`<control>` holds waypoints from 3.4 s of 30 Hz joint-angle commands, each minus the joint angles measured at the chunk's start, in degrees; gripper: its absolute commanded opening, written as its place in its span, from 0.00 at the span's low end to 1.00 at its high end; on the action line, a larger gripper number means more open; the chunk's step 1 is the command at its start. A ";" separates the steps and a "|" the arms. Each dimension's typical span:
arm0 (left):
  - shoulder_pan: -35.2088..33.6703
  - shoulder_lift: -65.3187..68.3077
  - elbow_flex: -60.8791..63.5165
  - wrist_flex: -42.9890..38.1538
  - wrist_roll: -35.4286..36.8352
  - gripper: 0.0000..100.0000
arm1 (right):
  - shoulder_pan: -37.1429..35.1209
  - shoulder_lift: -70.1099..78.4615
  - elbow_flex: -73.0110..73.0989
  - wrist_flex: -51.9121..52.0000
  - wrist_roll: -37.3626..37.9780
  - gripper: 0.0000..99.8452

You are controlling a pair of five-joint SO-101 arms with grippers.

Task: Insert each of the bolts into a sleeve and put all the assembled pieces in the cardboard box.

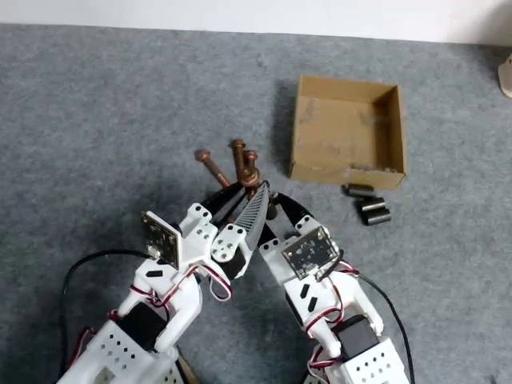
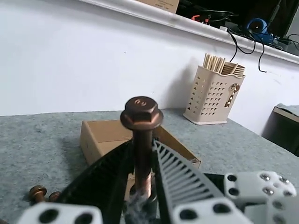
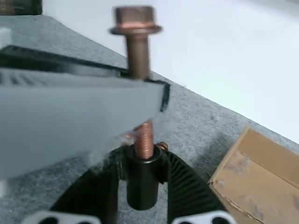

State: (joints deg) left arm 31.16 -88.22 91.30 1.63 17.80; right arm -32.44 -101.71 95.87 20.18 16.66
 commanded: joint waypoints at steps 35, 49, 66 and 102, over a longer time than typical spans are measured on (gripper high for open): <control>-20.70 -1.10 4.09 5.01 -0.70 0.22 | 10.07 0.04 6.11 4.09 -0.09 0.00; -24.75 -1.01 6.37 17.76 -0.62 0.21 | 13.76 17.54 -9.10 4.00 0.00 0.00; -28.09 -0.57 6.37 21.98 -0.70 0.21 | 21.93 81.27 -67.30 3.82 -11.78 0.00; -27.91 -1.01 6.37 23.21 -0.70 0.21 | 22.20 101.05 -95.78 50.15 -1.05 0.01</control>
State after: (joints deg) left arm 3.82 -88.40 96.22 24.48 17.71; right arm -9.49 3.16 3.21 63.52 9.27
